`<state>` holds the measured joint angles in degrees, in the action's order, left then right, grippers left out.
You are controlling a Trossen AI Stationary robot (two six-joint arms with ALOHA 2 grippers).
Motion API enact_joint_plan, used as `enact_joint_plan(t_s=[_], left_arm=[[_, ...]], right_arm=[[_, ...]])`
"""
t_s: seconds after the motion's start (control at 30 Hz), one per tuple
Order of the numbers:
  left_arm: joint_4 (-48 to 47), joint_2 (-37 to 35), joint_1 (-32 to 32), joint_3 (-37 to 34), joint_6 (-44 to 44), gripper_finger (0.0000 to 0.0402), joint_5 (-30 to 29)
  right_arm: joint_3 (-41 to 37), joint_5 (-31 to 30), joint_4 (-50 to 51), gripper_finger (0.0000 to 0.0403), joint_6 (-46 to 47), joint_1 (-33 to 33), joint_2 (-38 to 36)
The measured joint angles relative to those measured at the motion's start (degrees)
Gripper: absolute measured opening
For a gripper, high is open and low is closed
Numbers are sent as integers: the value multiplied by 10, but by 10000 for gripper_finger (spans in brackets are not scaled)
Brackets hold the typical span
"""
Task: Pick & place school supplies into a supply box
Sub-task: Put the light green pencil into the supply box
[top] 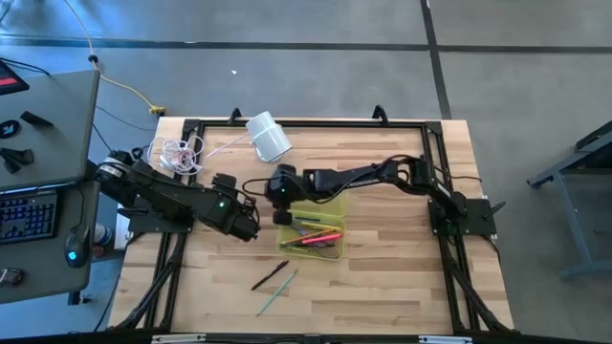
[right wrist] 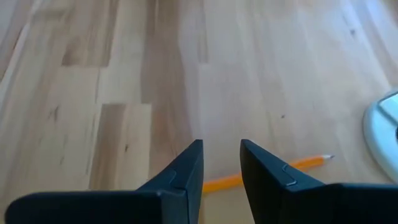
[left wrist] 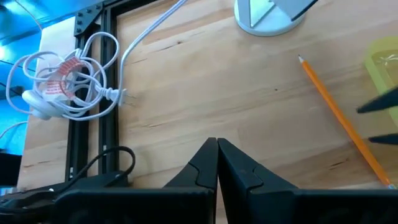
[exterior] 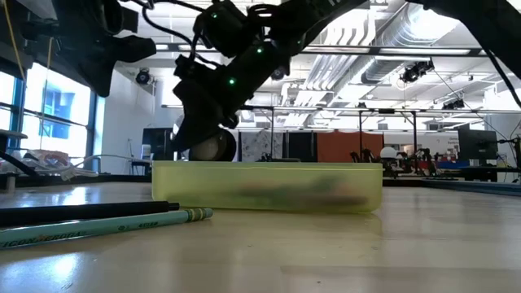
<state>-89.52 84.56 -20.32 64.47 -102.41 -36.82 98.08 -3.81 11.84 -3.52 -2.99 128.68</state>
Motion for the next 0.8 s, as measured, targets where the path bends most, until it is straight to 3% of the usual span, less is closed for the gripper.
enact_joint_plan(t_s=[0.3, 0.67, 0.8], left_arm=[[16, 0, 0, 0, 21, 46, 2], [16, 0, 0, 0, 31, 46, 2], [18, 0, 0, 0, 33, 46, -3]], right_arm=[[0, 1, 163, 96, -113, 52, -30], [0, 17, 145, 115, -190, 173, -52], [0, 98, 130, 114, -180, 206, -52]])
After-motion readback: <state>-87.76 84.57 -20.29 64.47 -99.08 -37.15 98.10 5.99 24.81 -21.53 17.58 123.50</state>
